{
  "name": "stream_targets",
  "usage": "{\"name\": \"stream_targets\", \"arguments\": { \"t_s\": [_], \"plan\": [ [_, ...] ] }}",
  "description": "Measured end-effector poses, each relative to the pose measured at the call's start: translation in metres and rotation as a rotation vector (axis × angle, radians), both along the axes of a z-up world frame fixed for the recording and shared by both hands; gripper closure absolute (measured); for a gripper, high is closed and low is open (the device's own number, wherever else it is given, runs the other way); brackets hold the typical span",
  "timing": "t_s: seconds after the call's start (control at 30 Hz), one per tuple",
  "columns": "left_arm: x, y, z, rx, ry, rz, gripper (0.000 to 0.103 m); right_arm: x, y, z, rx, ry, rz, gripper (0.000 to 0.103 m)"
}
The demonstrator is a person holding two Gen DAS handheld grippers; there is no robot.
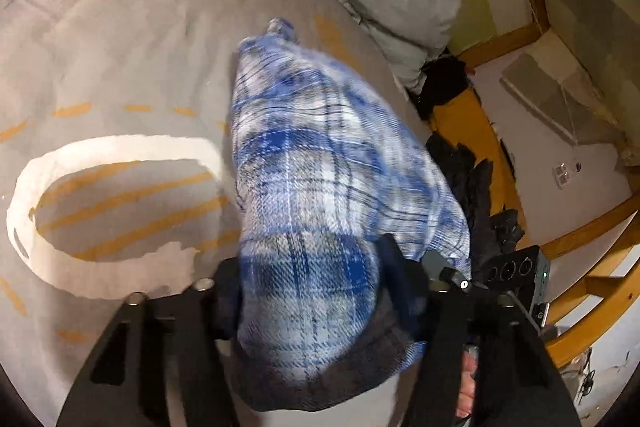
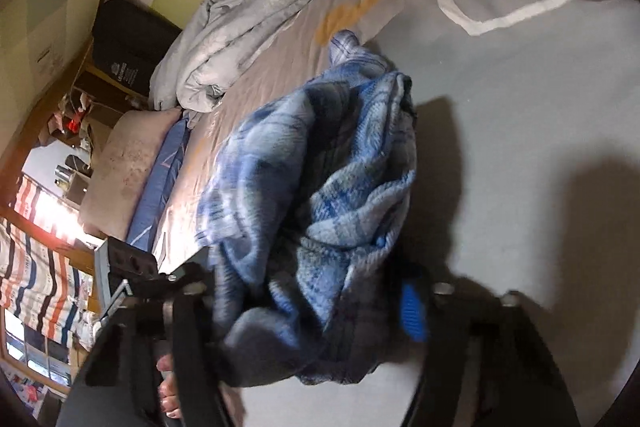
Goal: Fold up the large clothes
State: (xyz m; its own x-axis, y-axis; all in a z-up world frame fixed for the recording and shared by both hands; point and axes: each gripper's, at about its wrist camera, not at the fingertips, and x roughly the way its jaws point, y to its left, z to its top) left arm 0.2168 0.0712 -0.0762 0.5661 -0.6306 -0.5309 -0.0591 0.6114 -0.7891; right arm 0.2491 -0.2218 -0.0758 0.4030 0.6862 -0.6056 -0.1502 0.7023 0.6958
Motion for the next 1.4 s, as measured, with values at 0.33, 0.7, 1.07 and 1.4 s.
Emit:
{"name": "stream_targets", "arguments": {
  "t_s": [0.33, 0.7, 1.07, 1.4],
  "plan": [
    [0.002, -0.075, 0.124, 0.070, -0.293, -0.062, 0.059, -0.015, -0.039, 0.111, -0.036, -0.307, -0.043, 0.056],
    [0.069, -0.259, 0.239, 0.120, -0.599, -0.254, 0.059, -0.017, -0.200, 0.231, -0.142, -0.647, -0.279, 0.055],
    [0.174, -0.415, 0.128, 0.381, -0.357, -0.271, 0.050, 0.077, -0.331, 0.128, -0.294, -0.300, -0.504, 0.058],
    [0.183, -0.418, 0.101, 0.496, -0.314, -0.258, 0.027, 0.109, -0.324, 0.103, -0.446, -0.246, -0.484, 0.049]
  ]
}}
